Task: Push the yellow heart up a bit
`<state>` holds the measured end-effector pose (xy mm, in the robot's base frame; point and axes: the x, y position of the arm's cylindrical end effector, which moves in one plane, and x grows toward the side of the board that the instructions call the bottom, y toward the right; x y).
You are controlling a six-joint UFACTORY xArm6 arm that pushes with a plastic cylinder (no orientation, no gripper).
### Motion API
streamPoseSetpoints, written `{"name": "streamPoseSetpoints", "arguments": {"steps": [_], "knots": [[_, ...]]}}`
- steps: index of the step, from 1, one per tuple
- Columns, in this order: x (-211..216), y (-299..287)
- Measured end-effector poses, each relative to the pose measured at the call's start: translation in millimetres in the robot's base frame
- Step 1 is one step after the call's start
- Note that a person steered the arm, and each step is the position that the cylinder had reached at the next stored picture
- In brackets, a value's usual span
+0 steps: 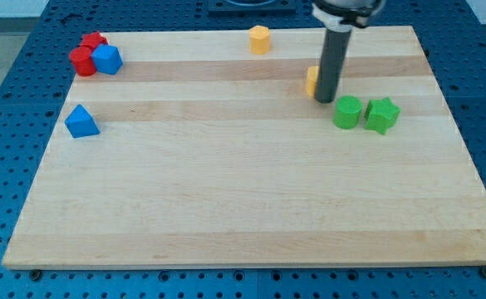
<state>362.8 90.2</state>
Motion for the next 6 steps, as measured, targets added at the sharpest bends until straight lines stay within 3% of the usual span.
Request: {"name": "streamPoseSetpoints", "arguments": {"steps": [2, 4, 5, 6], "knots": [[-27, -72], [17, -13], [13, 19], [-14, 15]]}}
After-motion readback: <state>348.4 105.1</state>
